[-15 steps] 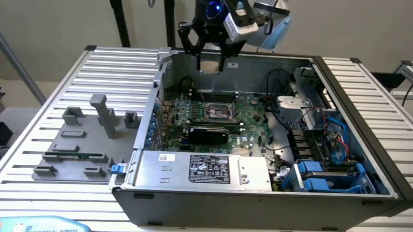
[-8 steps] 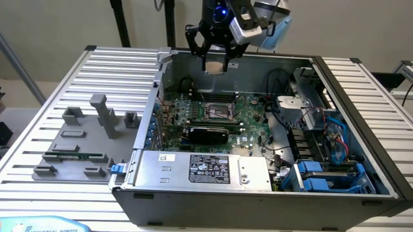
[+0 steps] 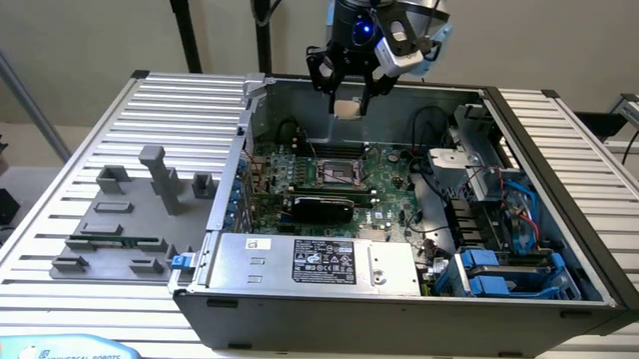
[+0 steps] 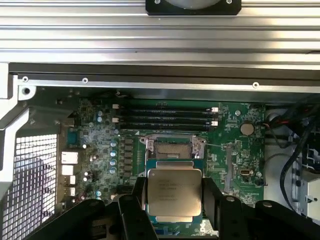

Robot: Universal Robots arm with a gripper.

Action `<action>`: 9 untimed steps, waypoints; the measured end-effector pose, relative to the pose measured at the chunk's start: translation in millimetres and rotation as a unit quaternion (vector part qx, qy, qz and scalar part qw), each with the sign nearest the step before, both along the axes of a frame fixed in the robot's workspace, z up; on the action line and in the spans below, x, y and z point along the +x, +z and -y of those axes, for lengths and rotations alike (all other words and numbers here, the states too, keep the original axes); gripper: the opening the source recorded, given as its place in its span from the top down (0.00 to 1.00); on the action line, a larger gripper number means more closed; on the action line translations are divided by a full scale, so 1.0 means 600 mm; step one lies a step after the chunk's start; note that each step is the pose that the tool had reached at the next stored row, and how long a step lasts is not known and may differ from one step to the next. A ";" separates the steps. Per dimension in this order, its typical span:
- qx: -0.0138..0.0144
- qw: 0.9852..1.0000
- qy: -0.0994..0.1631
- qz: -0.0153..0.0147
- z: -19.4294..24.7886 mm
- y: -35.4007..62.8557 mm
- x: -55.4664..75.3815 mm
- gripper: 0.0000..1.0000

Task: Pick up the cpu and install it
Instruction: 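Pick up the cpu and move it towards the insertion slot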

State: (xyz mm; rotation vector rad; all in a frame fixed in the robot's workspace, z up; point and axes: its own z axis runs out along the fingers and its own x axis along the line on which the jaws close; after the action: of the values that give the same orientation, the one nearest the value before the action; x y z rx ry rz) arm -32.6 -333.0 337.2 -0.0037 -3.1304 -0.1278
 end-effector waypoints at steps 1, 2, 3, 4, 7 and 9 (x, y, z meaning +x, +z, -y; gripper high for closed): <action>0.000 1.000 0.000 0.000 -0.0001 -0.003 0.002 0.45; 0.000 1.000 0.000 0.000 -0.0001 -0.006 0.003 0.45; 0.000 1.000 0.000 0.000 -0.0001 -0.009 0.003 0.45; 0.000 1.000 0.000 0.000 -0.0002 -0.012 0.003 0.45; 0.000 1.000 0.000 0.000 -0.0004 -0.019 0.003 0.45; 0.000 1.000 0.000 0.000 -0.0004 -0.019 0.003 0.45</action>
State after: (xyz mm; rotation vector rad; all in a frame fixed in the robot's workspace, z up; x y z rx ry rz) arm -30.9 -332.8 325.7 -0.0038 -3.1303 -0.1273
